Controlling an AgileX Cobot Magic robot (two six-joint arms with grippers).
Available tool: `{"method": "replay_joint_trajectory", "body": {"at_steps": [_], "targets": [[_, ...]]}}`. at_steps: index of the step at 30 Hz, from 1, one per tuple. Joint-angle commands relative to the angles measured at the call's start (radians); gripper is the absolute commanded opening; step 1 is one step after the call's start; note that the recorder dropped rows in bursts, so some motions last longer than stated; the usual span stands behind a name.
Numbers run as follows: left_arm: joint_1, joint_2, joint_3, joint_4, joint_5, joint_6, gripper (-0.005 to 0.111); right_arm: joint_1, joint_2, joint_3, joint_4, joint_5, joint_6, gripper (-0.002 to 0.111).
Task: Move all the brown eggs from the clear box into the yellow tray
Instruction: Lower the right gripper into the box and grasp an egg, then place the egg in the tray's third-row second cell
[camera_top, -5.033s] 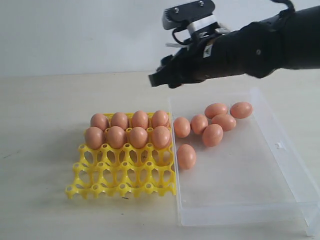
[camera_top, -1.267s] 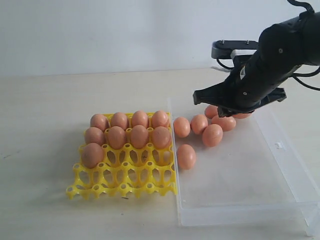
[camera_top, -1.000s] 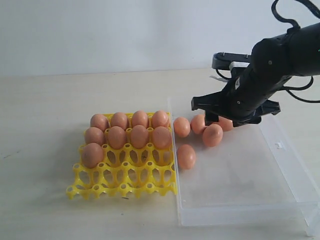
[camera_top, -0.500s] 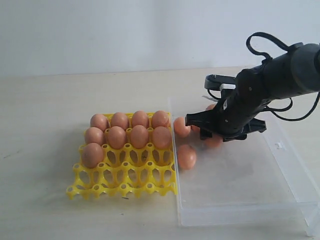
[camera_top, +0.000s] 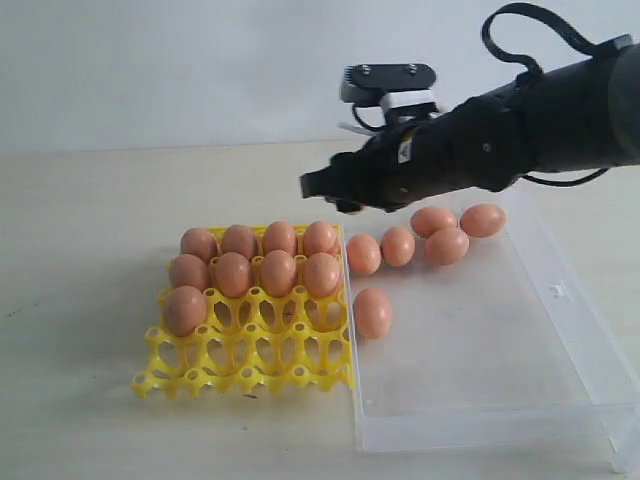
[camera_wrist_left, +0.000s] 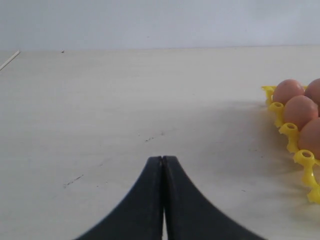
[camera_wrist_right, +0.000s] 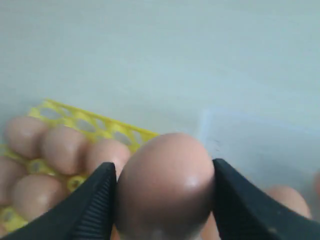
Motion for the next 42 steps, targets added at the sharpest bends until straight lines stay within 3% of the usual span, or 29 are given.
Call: {"method": "replay_joint_trajectory", "body": {"at_steps": [1, 7, 17, 20, 27, 31, 38, 42], "targets": [[-0.005, -0.006, -0.004, -0.006, -0.014, -0.005, 0.0, 0.136, 0.019, 0.0, -0.031, -0.184, -0.037, 0.0], [-0.005, -0.006, -0.004, -0.006, -0.014, -0.005, 0.0, 0.244, 0.144, 0.0, -0.262, -0.296, -0.026, 0.0], [-0.005, -0.006, -0.004, -0.006, -0.014, -0.005, 0.0, 0.236, 0.212, 0.04, -0.268, -0.503, 0.206, 0.0], [-0.005, -0.006, -0.004, -0.006, -0.014, -0.005, 0.0, 0.227, 0.212, 0.128, -0.237, -0.567, 0.207, 0.0], [-0.005, -0.006, -0.004, -0.006, -0.014, -0.005, 0.0, 0.208, 0.212, 0.156, -0.241, -0.601, 0.202, 0.001], [-0.005, -0.006, -0.004, -0.006, -0.014, -0.005, 0.0, 0.208, 0.212, 0.156, -0.241, -0.61, 0.182, 0.015], [-0.005, -0.006, -0.004, -0.006, -0.014, -0.005, 0.0, 0.208, 0.212, 0.156, -0.25, -0.61, 0.182, 0.061], [-0.005, -0.006, -0.004, -0.006, -0.014, -0.005, 0.0, 0.208, 0.206, 0.156, -0.25, -0.592, 0.182, 0.065]]}}
